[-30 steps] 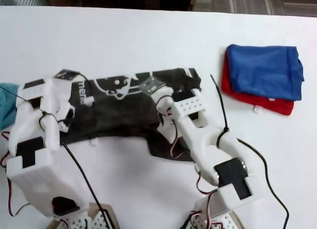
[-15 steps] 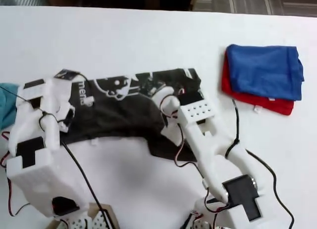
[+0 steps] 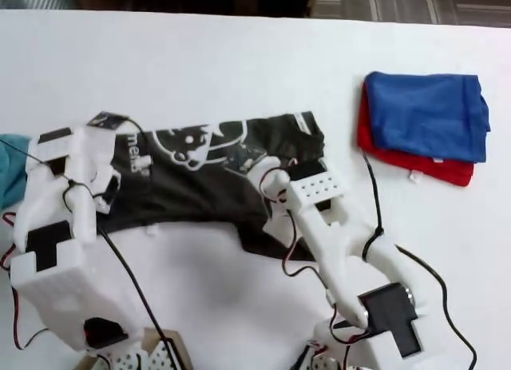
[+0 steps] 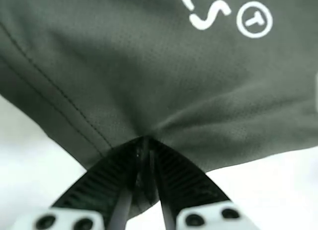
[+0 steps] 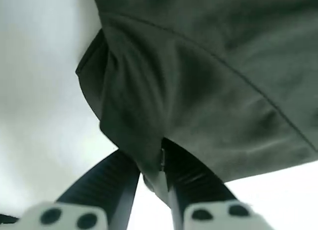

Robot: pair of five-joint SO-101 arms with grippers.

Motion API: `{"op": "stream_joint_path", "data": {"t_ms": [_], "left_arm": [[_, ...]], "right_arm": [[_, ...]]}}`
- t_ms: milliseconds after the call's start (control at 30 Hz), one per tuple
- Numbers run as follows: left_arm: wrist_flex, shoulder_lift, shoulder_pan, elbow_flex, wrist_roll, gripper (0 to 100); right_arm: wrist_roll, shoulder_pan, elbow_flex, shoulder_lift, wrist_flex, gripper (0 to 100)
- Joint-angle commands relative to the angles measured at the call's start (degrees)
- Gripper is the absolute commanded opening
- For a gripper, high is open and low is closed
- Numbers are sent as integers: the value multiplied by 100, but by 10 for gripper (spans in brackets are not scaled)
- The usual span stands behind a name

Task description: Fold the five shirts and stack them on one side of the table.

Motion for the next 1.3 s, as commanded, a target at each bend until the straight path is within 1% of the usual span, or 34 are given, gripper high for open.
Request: {"op": "stream_joint_path", "data": {"t_ms": [0, 133, 267, 333, 400, 433, 500, 567, 633, 800, 867, 967, 1033, 1100, 1267], "left_arm": [[-141, 18, -35, -84, 35, 26], [-105, 9, -35, -84, 35, 26], [-97, 9, -35, -84, 35, 26], [-88, 0, -35, -84, 44, 26], [53, 0, -26, -163, 62, 26], [220, 0, -26, -277, 79, 26], [712, 0, -26, -664, 88, 26], [1284, 0, -26, -1235, 158, 26], [1705, 0, -44, -1895, 237, 26], [2224, 62, -9, -3319, 264, 26], [2119, 70, 44, -3574, 273, 26], [1468, 149, 70, -3565, 387, 26], [1152, 413, 70, -3626, 800, 26], [1037, 835, 88, -3881, 1196, 26], [1037, 2084, 132, -5235, 2022, 26]], "right_arm": [[-167, -154, -211, -242, 470, 117], [-413, -462, -659, -752, 1235, 126], [-668, -462, -1073, -1604, 1525, 126], [-695, -382, -1169, -1930, 1473, 126], [-888, -224, -1125, -2044, 1130, 124], [-1029, -84, -1073, -2035, 927, 107], [-1301, 180, -967, -1921, 470, 15], [-1442, 374, -976, -1640, 171, 33], [-1477, 462, -1099, -1262, -13, 18], [-1486, 470, -1925, -154, -321, 21], [-1486, 470, -2453, 356, -400, 21], [-1486, 444, -3367, 1270, -382, 20], [-1486, 426, -3991, 1947, -312, 20], [-1486, 462, -4747, 2624, -84, 20], [-1574, 593, -6620, 4057, 444, 20]]}}
